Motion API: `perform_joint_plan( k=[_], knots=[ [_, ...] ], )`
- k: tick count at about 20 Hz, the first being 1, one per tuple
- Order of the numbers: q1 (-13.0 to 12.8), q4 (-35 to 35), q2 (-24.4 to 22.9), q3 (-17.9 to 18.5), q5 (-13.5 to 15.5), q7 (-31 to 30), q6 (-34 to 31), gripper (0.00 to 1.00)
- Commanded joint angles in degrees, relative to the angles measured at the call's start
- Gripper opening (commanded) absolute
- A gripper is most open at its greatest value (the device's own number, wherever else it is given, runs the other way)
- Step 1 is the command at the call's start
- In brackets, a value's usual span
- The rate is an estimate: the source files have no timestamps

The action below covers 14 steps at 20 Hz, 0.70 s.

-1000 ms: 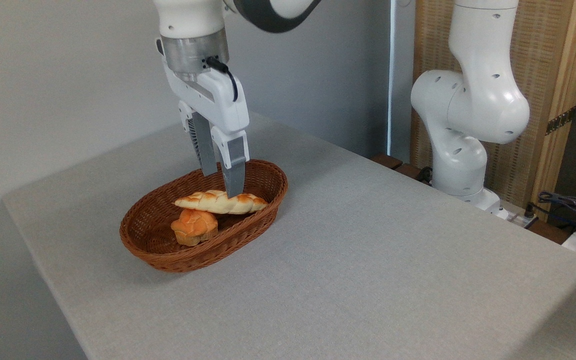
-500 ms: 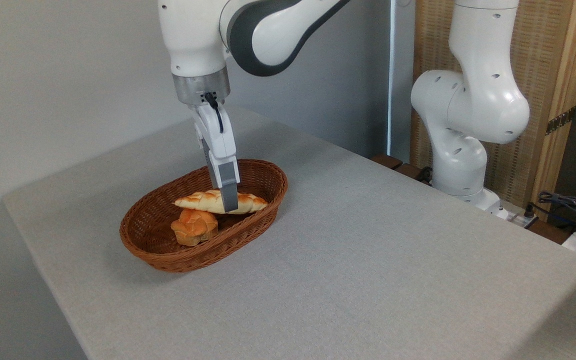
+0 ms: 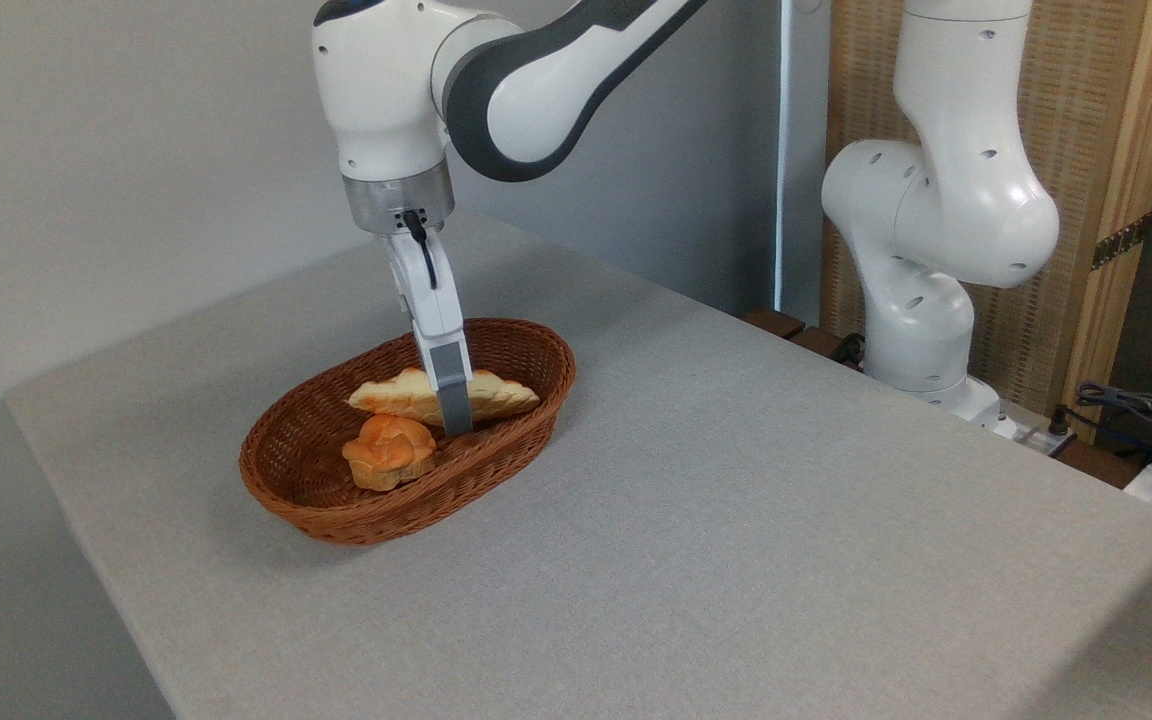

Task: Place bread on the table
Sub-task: 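Close the gripper on the braided bread roll in the basket, then lift the braided roll over the basket rim and lower it onto the table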

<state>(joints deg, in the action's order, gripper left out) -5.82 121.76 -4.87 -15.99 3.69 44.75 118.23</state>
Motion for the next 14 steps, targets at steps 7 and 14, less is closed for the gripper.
perform_joint_plan(
  k=[7,14],
  knots=[
    [0.01,0.41,0.48,0.08,1.15,1.22,1.04,0.29],
    [0.02,-0.03,0.3,0.17,1.15,1.31,0.95,0.28]
  ],
)
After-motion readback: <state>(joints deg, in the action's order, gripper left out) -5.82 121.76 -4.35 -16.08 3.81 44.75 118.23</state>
